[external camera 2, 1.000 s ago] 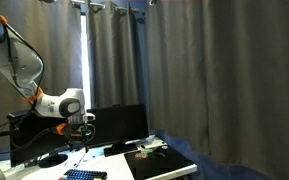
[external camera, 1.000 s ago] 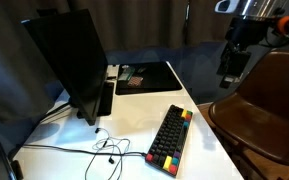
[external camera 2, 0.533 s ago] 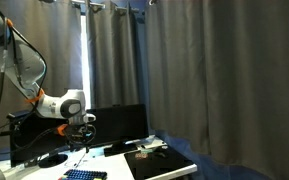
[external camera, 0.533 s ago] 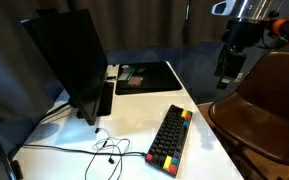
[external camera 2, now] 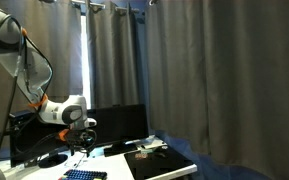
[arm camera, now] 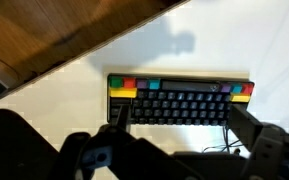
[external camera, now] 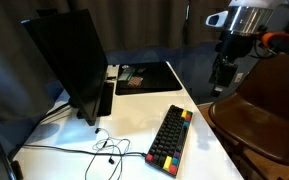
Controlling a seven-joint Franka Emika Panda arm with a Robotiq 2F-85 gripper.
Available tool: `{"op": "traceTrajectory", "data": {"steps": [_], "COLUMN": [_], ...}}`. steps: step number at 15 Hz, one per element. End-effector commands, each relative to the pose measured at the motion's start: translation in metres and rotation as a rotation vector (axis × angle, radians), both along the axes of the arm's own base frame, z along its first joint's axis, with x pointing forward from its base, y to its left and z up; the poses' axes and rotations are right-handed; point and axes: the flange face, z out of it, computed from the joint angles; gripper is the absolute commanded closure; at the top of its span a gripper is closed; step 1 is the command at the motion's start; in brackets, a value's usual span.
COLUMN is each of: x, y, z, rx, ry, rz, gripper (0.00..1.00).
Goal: Press a top middle button on the desktop computer keyboard
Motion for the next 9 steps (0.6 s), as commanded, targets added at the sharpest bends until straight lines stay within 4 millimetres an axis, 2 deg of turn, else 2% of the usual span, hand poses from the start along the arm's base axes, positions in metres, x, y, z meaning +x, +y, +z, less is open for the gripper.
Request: {"op": "traceTrajectory", "data": {"steps": [1, 2, 3, 4, 9], "x": [0.007, 0.008, 0.01, 0.012, 0.029], "y": [0.024, 0.028, 0.034, 0.038, 0.052], "z": [-0.024, -0.029, -0.036, -0.041, -0.065], "rx": [0.026, 0.03, 0.035, 0.04, 0.063], "ry": [0.003, 0.003, 0.005, 0.007, -0.005], "rz": [0.034, 0.042, 0.048, 0.057, 0.075], "gripper": [0.0, 0.0, 0.25, 0.26, 0.62]}}
